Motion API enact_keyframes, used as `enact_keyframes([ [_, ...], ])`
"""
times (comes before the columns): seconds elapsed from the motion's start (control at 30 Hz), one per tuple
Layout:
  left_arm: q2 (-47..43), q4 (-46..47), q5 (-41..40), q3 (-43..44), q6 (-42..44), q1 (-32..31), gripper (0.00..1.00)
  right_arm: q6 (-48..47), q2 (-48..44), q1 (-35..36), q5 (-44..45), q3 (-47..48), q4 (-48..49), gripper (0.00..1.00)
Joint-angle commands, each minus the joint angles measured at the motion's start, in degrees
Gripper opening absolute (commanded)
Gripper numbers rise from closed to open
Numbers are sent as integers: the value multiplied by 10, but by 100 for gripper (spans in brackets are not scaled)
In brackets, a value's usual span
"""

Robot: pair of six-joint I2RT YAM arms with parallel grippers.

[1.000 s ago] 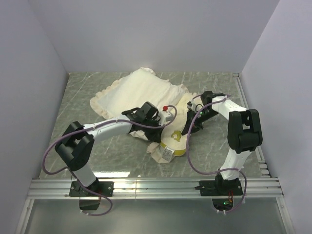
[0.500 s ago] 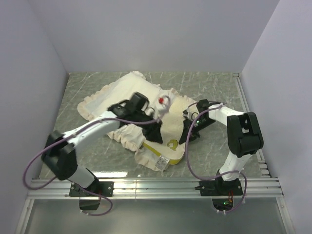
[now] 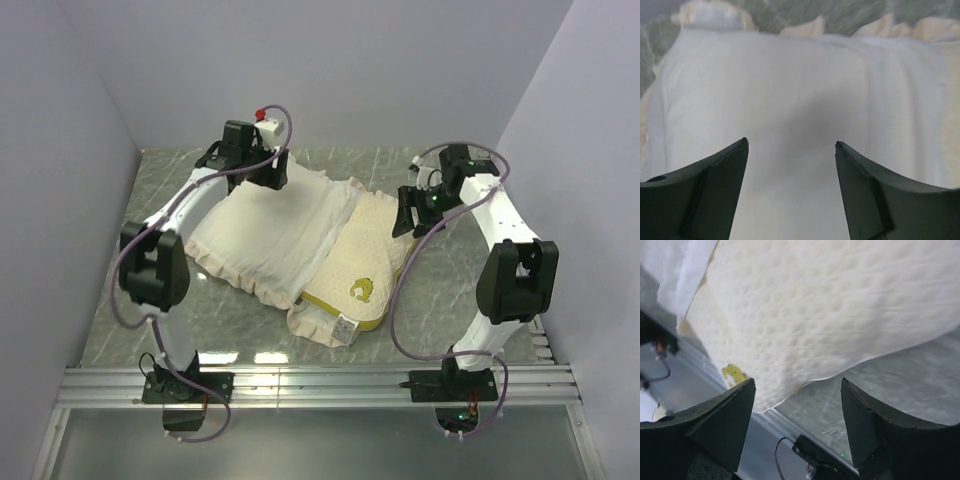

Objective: Put the pillow into the pillowcase

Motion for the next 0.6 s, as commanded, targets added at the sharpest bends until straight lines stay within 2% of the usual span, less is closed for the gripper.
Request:
enact_keyframes([
  [0.0,64,43,-37,64,3,16,76,54,19,-26,83,19,60,77],
  [0.13,138,75,16,132,-28,14,75,114,65,-31,92,23,158,77],
  [0.17,153,98,37,136,-52,12,76,121,83,-30,83,21,172,77],
  [0.37,162,153,58,125,-57,-46,80,164,129,-26,-15,-10,220,75],
  [0.43,182,143,54,136,-62,-68,79,177,134,-26,-36,-21,231,64],
  [0.47,190,140,48,141,-71,-75,79,179,137,-27,-38,-22,232,56],
  [0.5,198,140,33,148,-77,-86,79,180,137,-27,-38,-25,236,43],
  [0.57,221,147,18,163,-97,-94,79,180,127,-27,-34,-34,244,31],
])
